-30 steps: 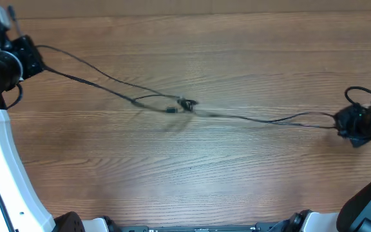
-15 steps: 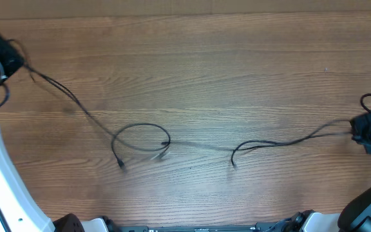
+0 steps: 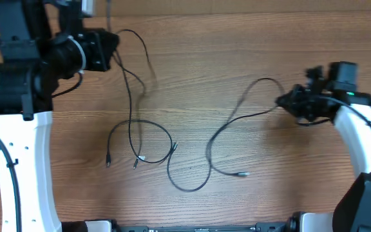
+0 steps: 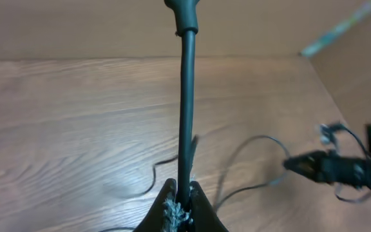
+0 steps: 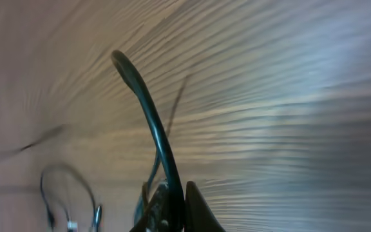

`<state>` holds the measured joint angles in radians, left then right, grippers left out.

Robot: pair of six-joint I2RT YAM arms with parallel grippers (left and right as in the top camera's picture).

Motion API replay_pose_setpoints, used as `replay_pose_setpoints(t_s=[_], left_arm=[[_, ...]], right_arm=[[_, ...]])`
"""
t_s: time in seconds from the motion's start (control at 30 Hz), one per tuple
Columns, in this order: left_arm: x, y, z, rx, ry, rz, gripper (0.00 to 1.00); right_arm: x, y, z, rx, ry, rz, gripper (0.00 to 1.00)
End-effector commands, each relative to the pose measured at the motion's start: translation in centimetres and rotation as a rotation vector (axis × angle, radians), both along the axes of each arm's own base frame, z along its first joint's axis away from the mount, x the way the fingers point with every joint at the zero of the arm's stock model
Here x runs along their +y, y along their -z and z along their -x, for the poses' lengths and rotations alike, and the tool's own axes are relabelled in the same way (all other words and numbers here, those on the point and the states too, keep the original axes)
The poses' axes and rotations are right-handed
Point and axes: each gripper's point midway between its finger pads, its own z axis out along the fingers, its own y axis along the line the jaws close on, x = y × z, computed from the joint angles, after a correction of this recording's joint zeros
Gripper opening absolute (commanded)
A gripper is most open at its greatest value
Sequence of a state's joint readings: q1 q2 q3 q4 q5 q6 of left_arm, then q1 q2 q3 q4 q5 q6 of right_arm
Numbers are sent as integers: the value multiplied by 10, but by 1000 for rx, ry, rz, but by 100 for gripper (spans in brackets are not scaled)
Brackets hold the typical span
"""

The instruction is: Untangle cables

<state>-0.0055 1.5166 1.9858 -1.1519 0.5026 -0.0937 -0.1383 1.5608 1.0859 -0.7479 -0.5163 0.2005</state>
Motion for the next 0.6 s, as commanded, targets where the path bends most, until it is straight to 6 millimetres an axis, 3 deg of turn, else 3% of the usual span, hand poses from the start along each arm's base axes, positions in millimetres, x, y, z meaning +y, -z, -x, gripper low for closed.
replay_pose_setpoints(t_s=[0.0,0.33,0.47,0.5,0.57], left_arm=[[-17,-12,5,-64,89,-29,4],[-22,-9,8,-48,105,-29,6],[-21,-3,11,-20,97,-37,47],[-21,-1,13,-9,97,-37,53],[-21,2,14,4,98,-37,55]], right_arm=[[28,-11,-6,-64,-115,22,4],[62,-5,3,-57,-212,89,4],[73,-6,6,-60,-243,69,4],[81,-8,8,-65,-267,46,4],[99,-16,13,-99,-344,-18,4]])
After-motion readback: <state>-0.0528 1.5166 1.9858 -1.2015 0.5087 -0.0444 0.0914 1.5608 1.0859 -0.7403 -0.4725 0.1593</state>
